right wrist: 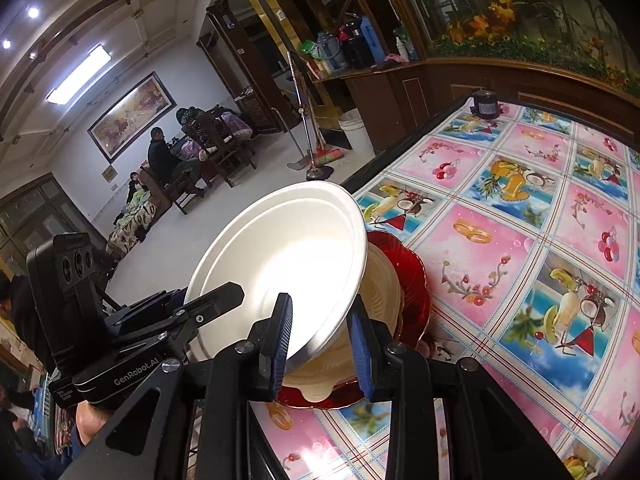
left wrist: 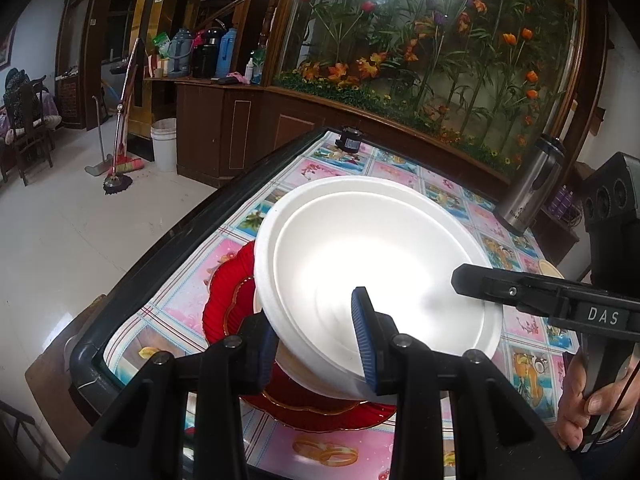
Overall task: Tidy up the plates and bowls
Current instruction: 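Carry the white bowl with the left tool and lower it onto the stack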
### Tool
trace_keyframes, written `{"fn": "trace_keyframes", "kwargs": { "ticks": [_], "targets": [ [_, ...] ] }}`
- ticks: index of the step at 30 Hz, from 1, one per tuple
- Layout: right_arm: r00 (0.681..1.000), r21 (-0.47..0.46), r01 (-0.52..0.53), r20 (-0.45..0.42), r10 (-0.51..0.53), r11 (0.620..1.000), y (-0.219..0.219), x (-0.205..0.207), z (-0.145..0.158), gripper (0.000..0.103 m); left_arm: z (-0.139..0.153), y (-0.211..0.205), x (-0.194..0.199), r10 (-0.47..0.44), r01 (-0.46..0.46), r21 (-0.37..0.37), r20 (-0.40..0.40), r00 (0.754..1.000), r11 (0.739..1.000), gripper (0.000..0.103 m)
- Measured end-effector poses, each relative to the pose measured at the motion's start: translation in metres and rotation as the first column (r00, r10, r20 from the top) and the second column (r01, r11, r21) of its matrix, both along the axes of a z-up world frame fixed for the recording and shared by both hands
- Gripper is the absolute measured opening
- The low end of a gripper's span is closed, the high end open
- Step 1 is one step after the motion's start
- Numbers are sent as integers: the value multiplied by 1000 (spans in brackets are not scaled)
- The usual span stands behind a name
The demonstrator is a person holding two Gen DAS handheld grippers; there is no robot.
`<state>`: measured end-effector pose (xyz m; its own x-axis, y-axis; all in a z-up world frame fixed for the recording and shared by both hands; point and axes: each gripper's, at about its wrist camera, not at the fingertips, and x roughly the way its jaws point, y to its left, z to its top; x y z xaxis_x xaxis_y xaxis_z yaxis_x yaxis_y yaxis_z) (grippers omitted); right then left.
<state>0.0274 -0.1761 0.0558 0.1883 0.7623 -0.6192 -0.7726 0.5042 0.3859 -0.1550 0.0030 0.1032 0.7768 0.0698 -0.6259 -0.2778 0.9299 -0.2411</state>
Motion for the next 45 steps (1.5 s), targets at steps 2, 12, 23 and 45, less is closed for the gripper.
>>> {"fn": "trace_keyframes", "kwargs": {
  "ticks": [2,12,23,45],
  "targets": [
    [1000,-5,3,-7,-3,1000,1,2,-3,31,-3,1,2,1,-1,-2,-7,1000,1000,33],
    [1000,-28,2,-29,-3,1000,6,6,-13,31,-11,4,7,2,-2,-12,-29,1000,1000,33],
    [999,-49,11,-41,-13,999,8,9,-20,31,-17,3,10,-3,2,-15,-47,999,1000,33],
    [999,-68,8,-38,-11,998,12,8,-25,33,-18,4,11,-2,1,-17,-46,999,1000,33]
  ]
}}
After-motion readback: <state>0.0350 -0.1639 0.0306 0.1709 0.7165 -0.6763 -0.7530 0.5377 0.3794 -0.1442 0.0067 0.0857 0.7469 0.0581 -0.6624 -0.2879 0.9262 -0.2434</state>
